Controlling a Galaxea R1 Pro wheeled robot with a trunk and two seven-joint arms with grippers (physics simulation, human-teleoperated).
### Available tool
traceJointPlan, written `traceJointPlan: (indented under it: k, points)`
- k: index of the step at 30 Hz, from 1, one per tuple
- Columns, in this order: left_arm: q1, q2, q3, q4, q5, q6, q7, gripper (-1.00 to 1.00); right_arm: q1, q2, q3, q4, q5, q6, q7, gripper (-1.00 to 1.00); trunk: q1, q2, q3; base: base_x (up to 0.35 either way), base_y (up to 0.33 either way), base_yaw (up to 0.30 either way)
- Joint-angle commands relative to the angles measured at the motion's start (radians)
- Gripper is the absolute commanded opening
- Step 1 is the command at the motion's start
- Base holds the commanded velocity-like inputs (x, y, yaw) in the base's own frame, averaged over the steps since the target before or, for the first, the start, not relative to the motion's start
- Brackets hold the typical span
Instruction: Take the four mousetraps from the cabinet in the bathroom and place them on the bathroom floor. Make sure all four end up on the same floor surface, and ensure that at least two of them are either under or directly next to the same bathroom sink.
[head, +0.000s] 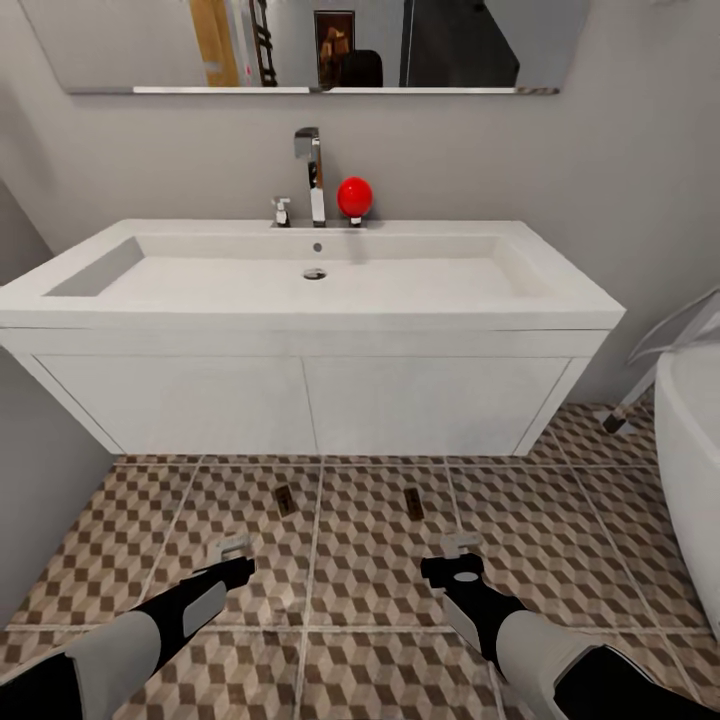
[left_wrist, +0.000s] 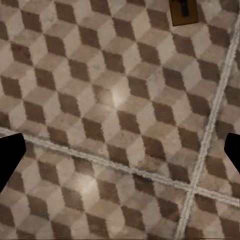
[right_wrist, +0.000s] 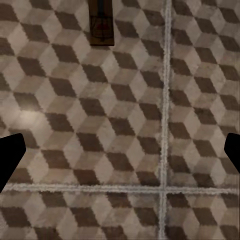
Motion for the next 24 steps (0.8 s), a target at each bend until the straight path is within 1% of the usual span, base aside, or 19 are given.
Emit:
traceJointPlan:
  k: [1,8,15,21,24]
  points:
    - [0.000,0.000,-0.008,0.001,0.007,0.001,0.008,1.00,0.000,0.000,0.008,0.001,-0.011,-0.004,-0.003,1.00,-0.004,0.007,0.003,0.000,0.000,0.000]
    - [0.005,-0.003,-0.008,0.031,0.007,0.001,0.007,1.00,0.004,0.000,0.008,0.004,-0.011,-0.005,-0.003,1.00,-0.031,0.056,0.024,0.000,0.000,0.000]
    - [0.030,-0.003,-0.008,0.044,0.007,-0.001,0.006,1.00,0.022,-0.001,0.008,0.010,-0.013,-0.009,-0.003,1.00,-0.058,0.105,0.046,0.000,0.000,0.000]
    - [0.053,-0.003,-0.008,0.049,0.007,0.000,0.006,1.00,0.065,-0.001,0.008,0.012,-0.011,-0.031,-0.003,1.00,-0.081,0.147,0.065,0.000,0.000,0.000]
    - [0.079,-0.003,-0.008,0.050,0.007,0.000,0.007,1.00,0.092,-0.001,0.008,0.016,-0.011,-0.040,-0.004,1.00,-0.092,0.168,0.075,0.000,0.000,0.000]
